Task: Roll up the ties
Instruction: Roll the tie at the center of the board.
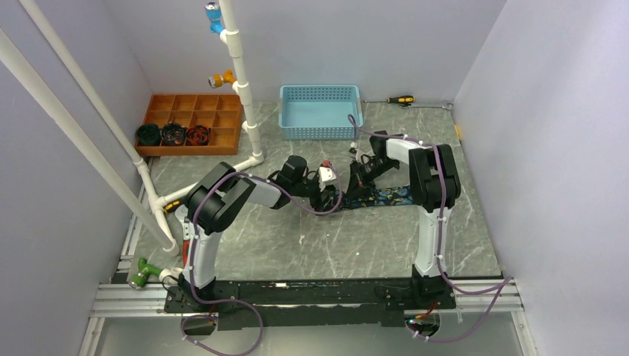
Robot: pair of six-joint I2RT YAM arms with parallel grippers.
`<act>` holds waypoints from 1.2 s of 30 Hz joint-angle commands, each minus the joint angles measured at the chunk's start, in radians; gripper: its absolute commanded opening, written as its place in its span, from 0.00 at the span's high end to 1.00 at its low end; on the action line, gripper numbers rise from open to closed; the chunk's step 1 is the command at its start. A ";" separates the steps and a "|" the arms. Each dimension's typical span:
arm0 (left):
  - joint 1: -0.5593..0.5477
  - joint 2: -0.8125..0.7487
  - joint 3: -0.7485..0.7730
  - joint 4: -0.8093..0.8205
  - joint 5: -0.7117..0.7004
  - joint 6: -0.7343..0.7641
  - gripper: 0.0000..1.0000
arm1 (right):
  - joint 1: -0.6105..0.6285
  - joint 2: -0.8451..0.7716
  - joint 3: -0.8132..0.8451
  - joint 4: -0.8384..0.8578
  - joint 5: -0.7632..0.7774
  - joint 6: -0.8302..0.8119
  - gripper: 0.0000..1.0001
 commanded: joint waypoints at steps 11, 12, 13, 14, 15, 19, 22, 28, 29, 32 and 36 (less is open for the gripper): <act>-0.052 0.085 0.024 0.096 0.067 -0.339 0.15 | 0.016 -0.055 -0.128 0.132 0.237 -0.063 1.00; -0.058 0.096 0.036 0.074 0.050 -0.329 0.17 | 0.017 -0.060 -0.129 0.132 0.235 -0.060 1.00; -0.063 0.106 0.047 0.056 0.035 -0.316 0.21 | 0.017 -0.067 -0.132 0.132 0.227 -0.059 1.00; -0.070 0.116 0.057 0.027 0.005 -0.303 0.26 | 0.017 -0.074 -0.135 0.128 0.215 -0.060 1.00; -0.072 0.127 0.064 0.000 -0.017 -0.251 0.31 | 0.017 -0.079 -0.137 0.123 0.203 -0.060 1.00; -0.079 0.121 0.036 -0.070 -0.075 -0.104 0.52 | 0.017 -0.110 -0.137 0.088 0.137 -0.075 1.00; -0.093 0.097 0.011 -0.164 -0.148 0.025 0.65 | 0.003 -0.128 -0.118 0.033 0.086 -0.092 0.89; -0.107 0.063 -0.008 -0.320 -0.241 0.159 0.70 | -0.084 -0.192 -0.069 -0.108 -0.029 -0.127 0.54; -0.112 0.060 -0.010 -0.333 -0.249 0.171 0.70 | -0.091 -0.200 -0.066 -0.124 -0.051 -0.131 0.50; -0.124 0.065 0.002 -0.369 -0.285 0.186 0.69 | -0.088 -0.209 -0.070 -0.139 -0.126 -0.125 0.45; -0.130 0.067 0.019 -0.395 -0.292 0.175 0.68 | -0.060 -0.173 -0.079 -0.115 -0.169 -0.088 0.44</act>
